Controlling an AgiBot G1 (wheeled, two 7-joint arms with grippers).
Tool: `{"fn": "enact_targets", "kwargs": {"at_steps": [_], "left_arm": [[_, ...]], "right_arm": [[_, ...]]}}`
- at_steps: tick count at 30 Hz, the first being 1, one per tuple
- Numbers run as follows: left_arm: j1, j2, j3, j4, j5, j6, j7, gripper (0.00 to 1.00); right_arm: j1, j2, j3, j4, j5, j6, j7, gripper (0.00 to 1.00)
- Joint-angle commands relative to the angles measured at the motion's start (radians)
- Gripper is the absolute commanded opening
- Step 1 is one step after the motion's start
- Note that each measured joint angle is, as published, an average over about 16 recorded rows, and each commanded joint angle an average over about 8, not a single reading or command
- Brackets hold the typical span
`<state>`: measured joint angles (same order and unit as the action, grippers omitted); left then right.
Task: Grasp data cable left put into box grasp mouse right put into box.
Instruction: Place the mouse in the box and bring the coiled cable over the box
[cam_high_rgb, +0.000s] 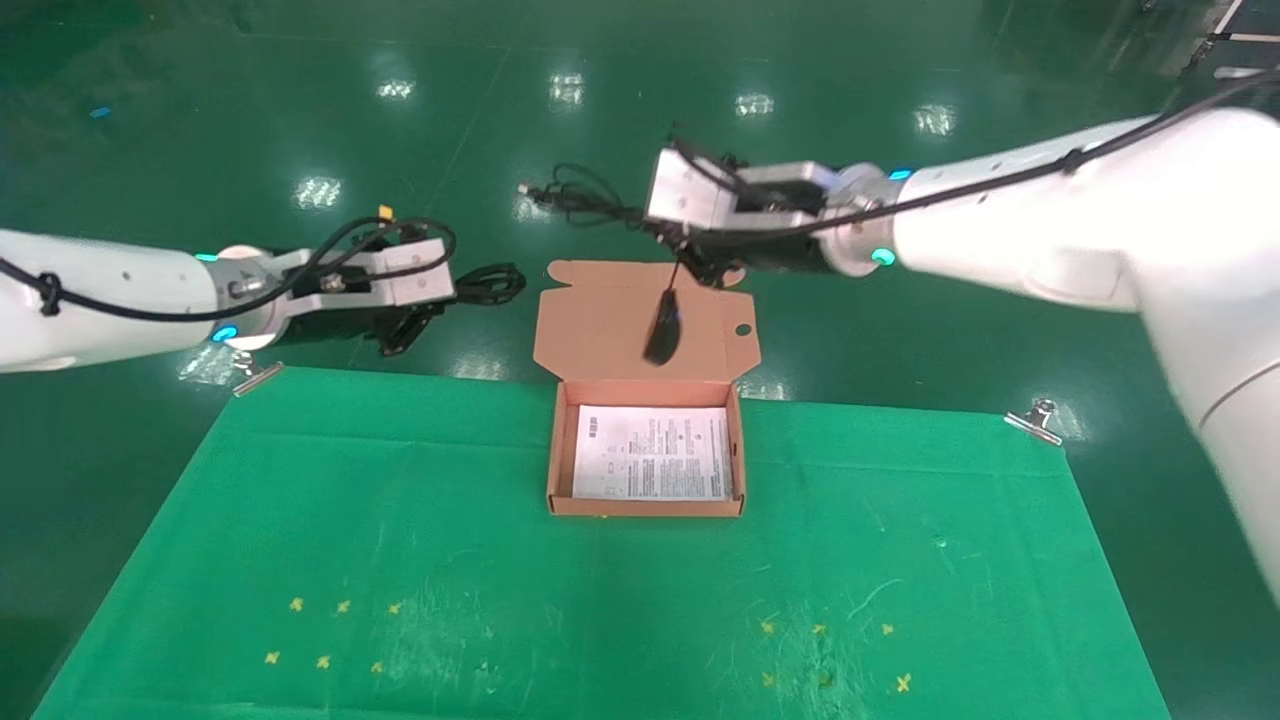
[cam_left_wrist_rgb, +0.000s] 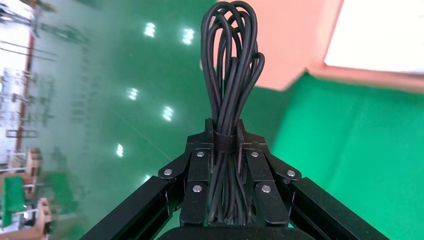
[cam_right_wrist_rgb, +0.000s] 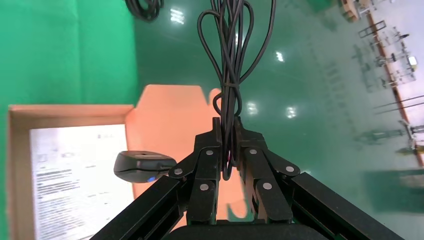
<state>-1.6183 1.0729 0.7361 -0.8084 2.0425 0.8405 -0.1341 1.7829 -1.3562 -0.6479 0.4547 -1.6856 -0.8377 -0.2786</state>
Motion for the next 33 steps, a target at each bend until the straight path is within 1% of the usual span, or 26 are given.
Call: {"fn": "enact_targets", "kwargs": {"at_steps": [1, 11, 18, 27, 33], "left_arm": [[0.014, -0.011, 0.007, -0.015, 0.018, 0.006, -0.021, 0.0], [0.05, -0.08, 0.034, -0.082, 0.16, 0.044, -0.174, 0.0], [0.063, -0.116, 0.042, -0.152, 0.223, 0.086, -0.259, 0.0], [0.078, -0.128, 0.044, -0.208, 0.255, 0.102, -0.312, 0.0], [0.082, -0.131, 0.044, -0.223, 0.264, 0.107, -0.326, 0.0]], "right_arm": [[-0.017, -0.007, -0.012, 0.003, 0.008, 0.005, 0.001, 0.0], [-0.07, -0.014, -0.176, 0.047, 0.084, 0.076, 0.051, 0.0], [-0.094, -0.016, -0.287, 0.07, 0.143, 0.12, 0.092, 0.0], [-0.118, -0.018, -0.41, 0.117, 0.249, 0.175, 0.159, 0.0], [-0.132, -0.017, -0.473, 0.115, 0.329, 0.216, 0.212, 0.0]]}}
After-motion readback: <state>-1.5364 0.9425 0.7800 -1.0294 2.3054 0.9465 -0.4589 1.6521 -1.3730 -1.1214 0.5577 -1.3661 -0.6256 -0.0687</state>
